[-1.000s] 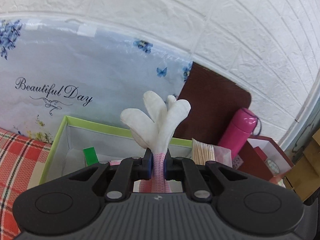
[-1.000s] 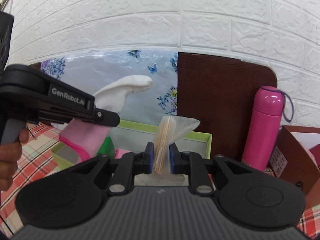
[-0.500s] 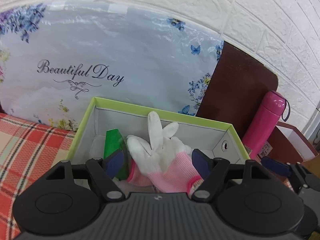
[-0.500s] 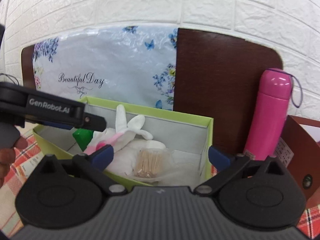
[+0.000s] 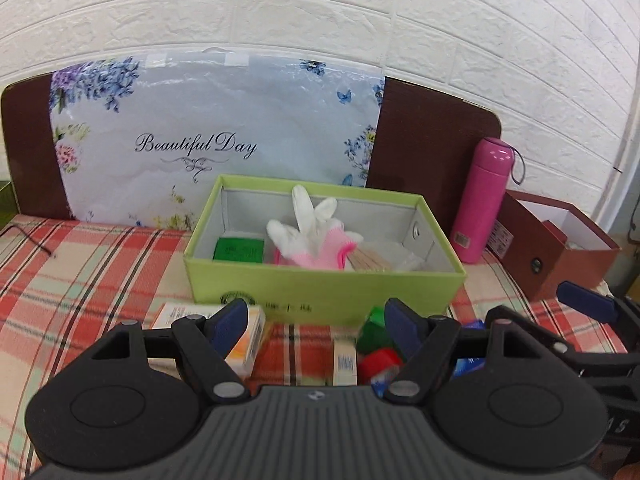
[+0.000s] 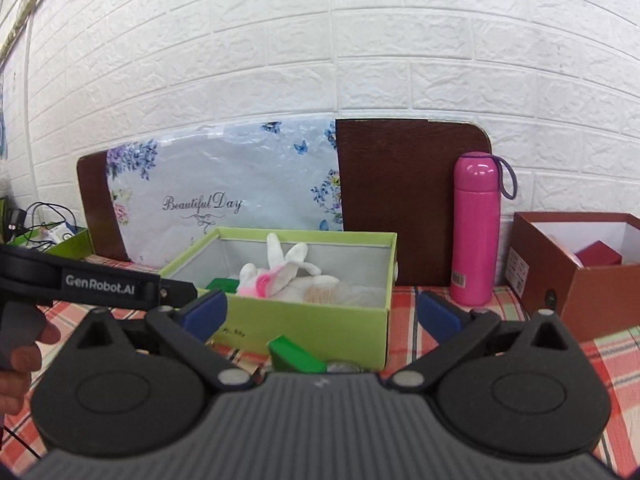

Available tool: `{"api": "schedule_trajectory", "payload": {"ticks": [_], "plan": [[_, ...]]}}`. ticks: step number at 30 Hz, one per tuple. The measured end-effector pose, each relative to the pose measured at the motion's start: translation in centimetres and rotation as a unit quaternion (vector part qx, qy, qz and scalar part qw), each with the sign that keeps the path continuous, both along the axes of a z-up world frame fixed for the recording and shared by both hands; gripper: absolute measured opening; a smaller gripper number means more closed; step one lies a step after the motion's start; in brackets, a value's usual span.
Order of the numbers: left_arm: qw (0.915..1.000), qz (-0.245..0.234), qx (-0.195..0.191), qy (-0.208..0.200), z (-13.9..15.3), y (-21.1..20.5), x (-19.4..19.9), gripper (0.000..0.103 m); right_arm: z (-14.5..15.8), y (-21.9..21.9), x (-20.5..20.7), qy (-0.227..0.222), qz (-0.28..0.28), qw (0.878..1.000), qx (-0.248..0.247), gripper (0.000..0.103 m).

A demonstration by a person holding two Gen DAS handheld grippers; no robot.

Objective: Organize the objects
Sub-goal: 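Place glove and toothpick bag into the lime-green box, opening both tools, then grasp tan small box with left tool while right tool grasps plastic tube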

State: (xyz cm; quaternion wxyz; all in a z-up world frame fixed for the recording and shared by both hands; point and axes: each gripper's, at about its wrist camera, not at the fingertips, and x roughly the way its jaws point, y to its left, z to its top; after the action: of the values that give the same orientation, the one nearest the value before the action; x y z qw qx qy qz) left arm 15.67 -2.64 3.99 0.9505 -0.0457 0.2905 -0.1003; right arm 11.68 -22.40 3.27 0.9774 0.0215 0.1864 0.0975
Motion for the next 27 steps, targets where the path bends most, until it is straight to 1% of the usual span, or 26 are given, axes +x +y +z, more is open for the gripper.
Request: {"api": "schedule_trajectory", "payload": {"ticks": [4,8,11,14,16,17,20,22,25,27], "plan": [[0.9998,0.003,-0.017,0.011,-1.1,1.8,-3.1,0.078,-0.2,-0.2,-3.5,-0.005,0.001,1.0,0.012,0.103],[0.9993,0.014,-0.02,0.029,-2.9,3.3,-5.2,0.078,-1.7,-0.1,-6.4,0.012,-0.001,1.0,0.027,0.103],[0.9985,0.019,-0.024,0.045,-4.4,4.1,-6.2,0.078,-3.6,0.2,-7.9,0.039,-0.008,0.998,0.047,0.103],[0.9972,0.022,-0.031,0.064,-6.2,4.6,-6.8,0.078,-5.9,0.8,-8.7,0.077,-0.013,0.995,0.058,0.103],[0.9959,0.025,-0.036,0.079,-7.3,5.0,-7.1,0.076,-7.4,1.6,-8.8,0.105,-0.013,0.993,0.051,0.103],[0.9954,0.027,-0.037,0.084,-7.7,5.1,-7.1,0.074,-7.9,2.1,-8.8,0.111,-0.013,0.993,0.046,0.103],[0.9944,0.037,-0.041,0.09,-8.4,5.5,-7.0,0.073,-9.1,3.9,-7.9,0.13,-0.005,0.991,0.029,0.102],[0.9942,0.04,-0.043,0.09,-8.6,5.6,-6.7,0.072,-10.0,5.0,-6.8,0.145,0.005,0.989,0.023,0.097],[0.9929,0.045,-0.053,0.097,-9.1,5.6,-5.8,0.065,-11.1,6.0,-5.5,0.172,0.006,0.985,0.024,0.08],[0.992,0.045,-0.059,0.102,-9.4,5.4,-5.0,0.057,-11.6,6.2,-5.5,0.175,0.004,0.984,0.01,0.058]]}}
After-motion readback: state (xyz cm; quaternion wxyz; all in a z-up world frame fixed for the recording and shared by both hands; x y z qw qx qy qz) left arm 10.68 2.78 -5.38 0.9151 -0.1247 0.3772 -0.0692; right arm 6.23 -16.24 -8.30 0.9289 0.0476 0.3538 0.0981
